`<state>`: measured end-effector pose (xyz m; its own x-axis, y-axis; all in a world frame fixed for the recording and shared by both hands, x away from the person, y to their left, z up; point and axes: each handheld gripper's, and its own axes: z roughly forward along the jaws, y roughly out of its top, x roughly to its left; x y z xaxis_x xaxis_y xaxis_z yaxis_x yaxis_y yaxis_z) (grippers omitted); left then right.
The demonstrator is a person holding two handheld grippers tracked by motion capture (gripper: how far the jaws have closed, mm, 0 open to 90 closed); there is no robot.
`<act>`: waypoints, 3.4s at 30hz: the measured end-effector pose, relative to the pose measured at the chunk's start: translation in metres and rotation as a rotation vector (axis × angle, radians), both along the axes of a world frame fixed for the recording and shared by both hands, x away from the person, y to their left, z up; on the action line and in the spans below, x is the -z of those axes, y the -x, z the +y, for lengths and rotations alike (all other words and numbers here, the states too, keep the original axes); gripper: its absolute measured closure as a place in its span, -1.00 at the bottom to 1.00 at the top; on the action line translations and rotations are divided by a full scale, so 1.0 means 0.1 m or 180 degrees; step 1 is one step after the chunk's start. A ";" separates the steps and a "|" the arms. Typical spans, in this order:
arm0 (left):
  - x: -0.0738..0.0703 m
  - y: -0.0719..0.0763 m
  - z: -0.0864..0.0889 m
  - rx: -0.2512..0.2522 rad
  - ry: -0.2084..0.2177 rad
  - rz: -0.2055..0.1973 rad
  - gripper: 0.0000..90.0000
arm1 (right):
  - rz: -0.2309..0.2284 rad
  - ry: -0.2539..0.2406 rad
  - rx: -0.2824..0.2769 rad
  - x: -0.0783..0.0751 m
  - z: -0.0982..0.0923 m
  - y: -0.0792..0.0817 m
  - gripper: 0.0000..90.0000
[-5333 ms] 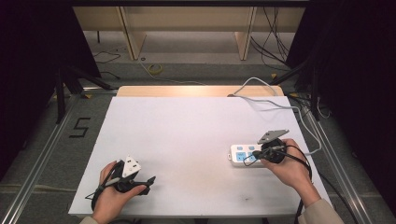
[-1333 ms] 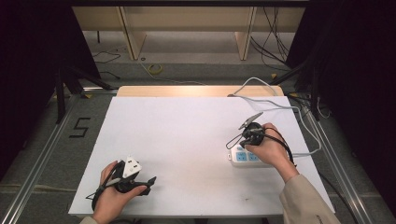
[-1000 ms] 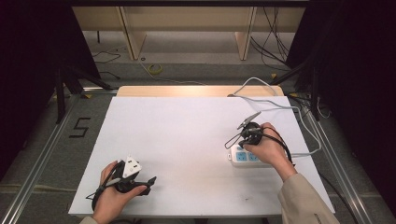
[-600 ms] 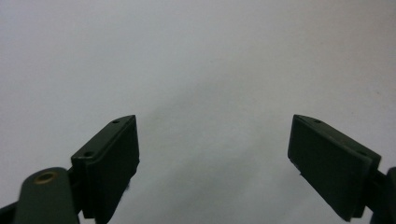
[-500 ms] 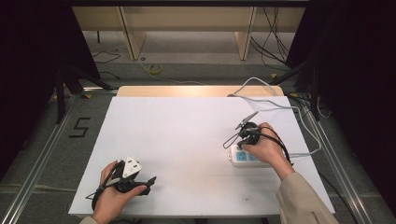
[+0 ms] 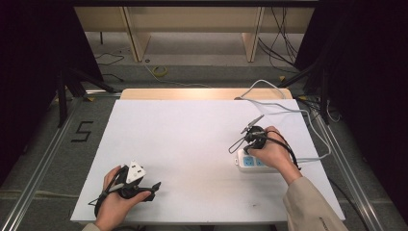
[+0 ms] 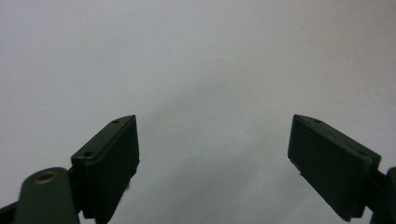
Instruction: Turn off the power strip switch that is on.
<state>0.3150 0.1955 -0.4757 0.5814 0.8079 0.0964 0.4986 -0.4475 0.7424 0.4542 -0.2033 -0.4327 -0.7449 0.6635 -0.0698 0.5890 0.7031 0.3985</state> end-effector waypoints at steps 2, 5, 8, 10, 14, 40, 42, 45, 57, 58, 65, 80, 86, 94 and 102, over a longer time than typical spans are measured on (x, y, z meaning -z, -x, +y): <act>0.00 0.00 0.00 0.0001 -0.0001 0.0000 -0.64 | 0.0009 0.0009 0.0005 0.00 0.00 0.00 1.00; 0.00 0.00 0.00 0.0001 -0.0001 0.0000 -0.64 | 0.0022 0.0026 0.0020 0.00 0.01 0.00 1.00; 0.00 0.00 0.00 0.0001 0.0001 -0.0003 -0.64 | 0.0017 0.0053 0.0022 0.00 0.02 0.00 1.00; 0.00 0.00 0.00 0.0003 0.0000 -0.0003 -0.64 | 0.0018 0.0061 0.0024 0.00 0.03 0.00 1.00; 0.00 0.00 0.00 0.0006 -0.0002 -0.0004 -0.64 | 0.0016 0.0081 0.0045 -0.01 0.04 0.01 1.00; -0.01 0.01 -0.01 0.0008 -0.0001 -0.0010 -0.64 | 0.0046 0.0222 0.0107 0.00 0.10 0.00 1.00; -0.01 0.01 -0.01 0.0003 0.0008 -0.0015 -0.64 | 0.0052 0.0210 0.0123 0.00 0.10 0.00 1.00; -0.01 0.01 -0.01 0.0004 0.0009 -0.0015 -0.64 | 0.0056 0.0201 0.0126 0.00 0.09 0.00 1.00; -0.01 0.01 0.00 0.0003 0.0010 -0.0015 -0.63 | 0.0059 0.0105 0.0141 0.00 0.05 0.00 1.00; -0.01 0.01 0.00 0.0004 0.0013 -0.0010 -0.63 | 0.0058 0.0105 0.0142 0.00 0.05 0.00 1.00; 0.00 0.00 0.00 0.0004 0.0009 -0.0008 -0.63 | 0.0014 0.0092 0.0140 0.01 0.05 0.01 1.00; -0.01 0.00 0.00 0.0005 0.0009 -0.0004 -0.63 | -0.0025 0.0033 0.0192 0.02 0.04 0.03 1.00; 0.00 0.00 0.00 -0.0011 0.0026 -0.0006 -0.63 | -0.0029 0.0019 0.0210 0.02 0.03 0.04 1.00; 0.00 0.00 0.00 0.0003 0.0021 -0.0003 -0.63 | -0.0064 -0.0046 0.0229 0.03 0.01 0.05 1.00; 0.00 0.00 0.00 -0.0010 0.0032 -0.0003 -0.63 | -0.0115 -0.0108 0.0250 0.00 -0.01 0.07 1.00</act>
<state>0.3150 0.1955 -0.4758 0.5787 0.8107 0.0889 0.4993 -0.4384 0.7473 0.4471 -0.2045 -0.4331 -0.6879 0.7222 -0.0722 0.6265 0.6410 0.4434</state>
